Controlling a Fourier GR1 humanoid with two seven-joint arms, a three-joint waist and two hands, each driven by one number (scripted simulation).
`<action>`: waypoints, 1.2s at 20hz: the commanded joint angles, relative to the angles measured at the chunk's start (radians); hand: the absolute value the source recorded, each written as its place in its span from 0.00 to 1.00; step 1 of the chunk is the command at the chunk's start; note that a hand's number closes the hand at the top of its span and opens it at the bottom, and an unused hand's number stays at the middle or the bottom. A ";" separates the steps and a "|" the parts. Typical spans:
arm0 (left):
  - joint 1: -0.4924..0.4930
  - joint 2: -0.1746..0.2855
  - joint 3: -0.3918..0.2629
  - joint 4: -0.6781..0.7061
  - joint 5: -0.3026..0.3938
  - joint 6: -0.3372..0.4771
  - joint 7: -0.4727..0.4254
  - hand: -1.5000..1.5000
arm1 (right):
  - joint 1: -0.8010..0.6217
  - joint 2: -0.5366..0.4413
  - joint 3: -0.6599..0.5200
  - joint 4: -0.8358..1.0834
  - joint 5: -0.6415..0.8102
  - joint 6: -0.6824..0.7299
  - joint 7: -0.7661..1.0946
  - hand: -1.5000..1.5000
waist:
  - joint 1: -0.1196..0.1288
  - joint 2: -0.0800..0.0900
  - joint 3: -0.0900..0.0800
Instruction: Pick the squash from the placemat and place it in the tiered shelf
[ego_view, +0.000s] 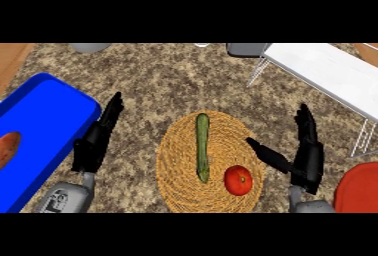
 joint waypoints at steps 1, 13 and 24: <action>-0.002 0.001 0.002 0.011 -0.005 -0.018 -0.003 0.50 | 0.007 -0.071 0.127 -0.063 0.096 0.064 0.175 0.00 | 0.005 -0.002 -0.002; -0.028 -0.023 0.015 0.025 -0.021 -0.010 0.007 0.50 | -0.248 -0.254 0.314 -0.288 0.363 0.371 0.951 0.00 | 0.012 -0.004 -0.004; -0.014 -0.015 0.034 -0.011 -0.019 -0.034 0.033 0.50 | -0.472 -0.158 0.444 -0.388 0.446 0.677 1.483 0.00 | 0.010 -0.004 -0.001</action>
